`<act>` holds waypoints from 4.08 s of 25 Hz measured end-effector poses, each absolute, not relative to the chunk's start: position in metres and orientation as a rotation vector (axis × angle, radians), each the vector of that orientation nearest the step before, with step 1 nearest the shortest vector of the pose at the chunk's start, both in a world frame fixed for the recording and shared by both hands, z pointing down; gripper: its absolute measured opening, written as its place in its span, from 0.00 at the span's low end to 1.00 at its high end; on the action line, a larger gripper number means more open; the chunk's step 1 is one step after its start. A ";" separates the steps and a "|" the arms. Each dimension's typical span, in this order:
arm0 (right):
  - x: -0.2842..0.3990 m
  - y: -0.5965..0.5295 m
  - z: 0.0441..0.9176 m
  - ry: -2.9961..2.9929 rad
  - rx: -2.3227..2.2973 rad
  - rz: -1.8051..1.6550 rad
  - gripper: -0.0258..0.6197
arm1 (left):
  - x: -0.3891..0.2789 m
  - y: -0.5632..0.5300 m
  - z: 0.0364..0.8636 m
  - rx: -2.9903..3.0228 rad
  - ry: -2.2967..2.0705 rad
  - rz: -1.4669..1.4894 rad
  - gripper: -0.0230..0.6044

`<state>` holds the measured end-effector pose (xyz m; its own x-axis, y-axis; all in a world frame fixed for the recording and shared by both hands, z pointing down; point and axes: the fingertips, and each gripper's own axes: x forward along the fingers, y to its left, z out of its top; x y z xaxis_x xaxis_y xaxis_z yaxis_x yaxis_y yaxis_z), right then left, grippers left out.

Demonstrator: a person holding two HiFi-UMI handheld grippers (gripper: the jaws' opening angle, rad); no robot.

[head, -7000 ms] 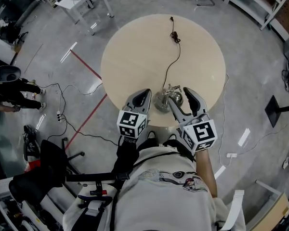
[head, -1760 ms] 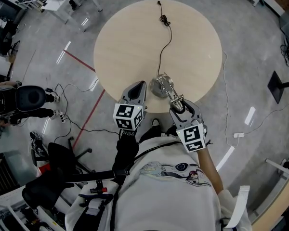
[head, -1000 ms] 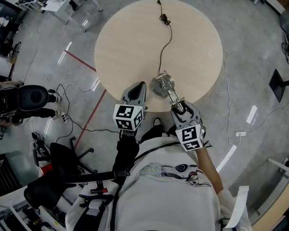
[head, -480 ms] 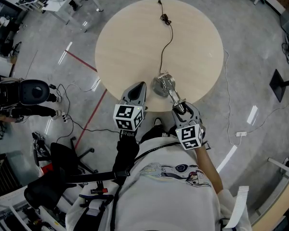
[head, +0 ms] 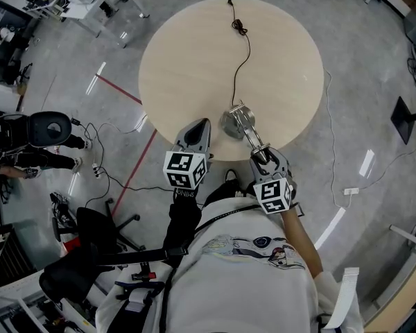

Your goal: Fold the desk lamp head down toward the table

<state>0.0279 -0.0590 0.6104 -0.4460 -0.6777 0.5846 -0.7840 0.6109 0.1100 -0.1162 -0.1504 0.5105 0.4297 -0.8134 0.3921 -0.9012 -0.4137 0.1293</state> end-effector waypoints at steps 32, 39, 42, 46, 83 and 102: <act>0.026 -0.060 0.651 -2.203 1.167 0.264 0.37 | -0.123 -0.147 0.514 2.370 -1.466 0.412 0.04; 0.025 -0.061 0.658 -2.195 1.161 0.288 0.37 | -0.125 -0.148 0.514 2.368 -1.466 0.410 0.04; 0.025 -0.063 0.660 -2.191 1.158 0.298 0.37 | -0.125 -0.149 0.515 2.366 -1.465 0.409 0.04; 0.026 -0.065 0.662 -2.186 1.154 0.310 0.36 | -0.125 -0.152 0.515 2.365 -1.463 0.410 0.04; 0.041 -0.054 0.671 -2.259 1.037 0.339 0.35 | -0.127 -0.160 0.524 2.355 -1.441 0.411 0.04; 0.078 -0.152 0.483 -2.434 1.508 0.080 0.05 | -0.128 -0.185 0.484 2.403 -1.529 0.297 0.04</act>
<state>0.0784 -0.1518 0.4834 -0.4181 -0.8701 0.2610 -0.8854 0.4546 0.0973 -0.1278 -0.1854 0.4840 0.4197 -0.8504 0.3173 -0.9073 -0.4024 0.1216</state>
